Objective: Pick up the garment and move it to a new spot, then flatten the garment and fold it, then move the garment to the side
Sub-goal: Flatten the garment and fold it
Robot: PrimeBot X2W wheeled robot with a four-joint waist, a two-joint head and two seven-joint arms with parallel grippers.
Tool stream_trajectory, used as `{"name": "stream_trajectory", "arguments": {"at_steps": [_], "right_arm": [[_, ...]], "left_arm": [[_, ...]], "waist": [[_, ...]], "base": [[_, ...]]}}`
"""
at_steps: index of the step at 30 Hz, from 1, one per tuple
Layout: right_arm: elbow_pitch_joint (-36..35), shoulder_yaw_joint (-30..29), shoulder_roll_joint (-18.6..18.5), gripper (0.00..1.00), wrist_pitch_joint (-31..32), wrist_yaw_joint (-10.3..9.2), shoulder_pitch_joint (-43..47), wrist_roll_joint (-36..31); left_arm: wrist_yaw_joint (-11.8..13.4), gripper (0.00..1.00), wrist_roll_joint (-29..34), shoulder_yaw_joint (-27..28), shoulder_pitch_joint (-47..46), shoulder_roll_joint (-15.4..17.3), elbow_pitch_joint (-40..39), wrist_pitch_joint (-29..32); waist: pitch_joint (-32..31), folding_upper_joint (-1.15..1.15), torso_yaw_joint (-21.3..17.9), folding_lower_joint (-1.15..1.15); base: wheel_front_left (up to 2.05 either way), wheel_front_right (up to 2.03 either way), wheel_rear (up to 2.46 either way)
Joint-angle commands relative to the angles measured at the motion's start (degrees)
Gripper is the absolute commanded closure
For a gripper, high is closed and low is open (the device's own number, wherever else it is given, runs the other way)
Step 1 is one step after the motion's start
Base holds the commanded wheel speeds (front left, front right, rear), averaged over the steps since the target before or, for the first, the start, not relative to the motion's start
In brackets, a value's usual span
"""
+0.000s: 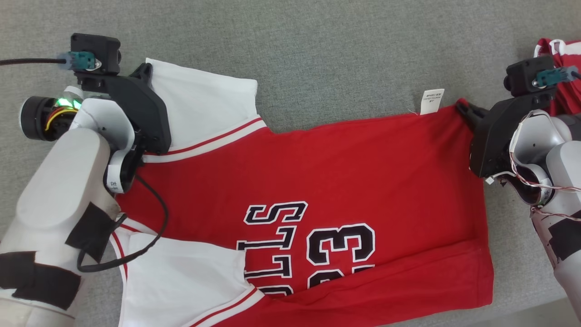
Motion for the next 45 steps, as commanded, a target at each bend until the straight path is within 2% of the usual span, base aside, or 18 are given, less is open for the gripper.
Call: {"name": "stream_trajectory", "arguments": {"at_steps": [1, 7, 15, 18, 24, 27, 32, 37, 40, 45], "right_arm": [[0.6, -0.2, -0.5, 1.00, -1.4, -0.16, -0.7, -0.5], [2.4, -1.3, 0.4, 1.00, -6.1, -0.16, -2.1, -1.9], [5.7, -3.1, 2.2, 1.00, -12.8, -0.16, -3.9, -4.9], [6.4, -3.1, 2.4, 1.00, -15.1, -0.16, -4.2, -5.9], [5.3, -2.7, 0.7, 1.00, -17.3, -0.16, -1.9, -5.0], [2.6, -2.7, -2.0, 1.00, -18.2, -0.16, 2.0, -4.2], [-0.7, -5.1, -3.8, 1.00, -20.1, -0.16, 8.2, -3.8], [-4.0, -7.5, -4.4, 1.00, -20.9, -0.16, 14.6, -5.2], [-5.6, -8.5, -4.4, 1.00, -21.4, -0.16, 17.7, -6.9], [-6.9, -8.7, -5.5, 1.00, -17.8, -0.16, 22.6, -9.0]], "left_arm": [[-1.1, 1.00, 0.6, 0.2, 1.2, 0.9, -0.3, -2.7], [-2.8, 1.00, 2.5, 0.5, -0.7, 2.7, -1.1, -11.5], [-2.7, 1.00, 5.2, 0.5, -2.2, 2.7, -0.4, -22.4], [-3.4, 1.00, 5.1, 0.2, -1.6, 2.2, 0.5, -24.4], [-6.5, 1.00, 2.5, -0.3, 1.9, 0.6, -0.5, -27.1], [-7.9, 1.00, 0.3, -0.1, 6.8, -0.1, -4.1, -29.6], [-7.8, 1.00, -3.1, 0.8, 16.1, 0.2, -12.4, -31.1], [-6.0, 1.00, -7.2, 2.2, 27.2, 1.4, -23.5, -30.7], [-4.5, 1.00, -9.0, 3.0, 33.2, 3.5, -29.8, -29.1], [-2.3, 1.00, -11.0, 2.8, 41.5, 4.6, -37.2, -27.3]], "waist": [[-0.3, -0.01, 0.3, 0.00], [-0.9, -0.01, 1.4, 0.00], [-1.8, -0.01, 3.1, 0.00], [-2.6, -0.01, 3.8, 0.00], [-4.7, -0.01, 5.9, 0.00], [-6.6, -0.01, 7.5, 0.00], [-9.2, -0.01, 9.5, 0.00], [-11.8, -0.01, 11.3, 0.00], [-12.9, -0.01, 12.0, 0.00], [-14.5, -0.01, 13.5, 0.00]], "base": [[0.00, 0.00, 0.00], [0.00, 0.00, 0.00], [0.00, 0.00, 0.00], [0.00, 0.00, 0.00], [0.00, 0.00, 0.00], [0.00, 0.00, 0.00], [0.00, 0.00, 0.00], [0.00, 0.00, 0.00], [0.00, 0.00, 0.00], [0.00, 0.00, 0.00]]}}
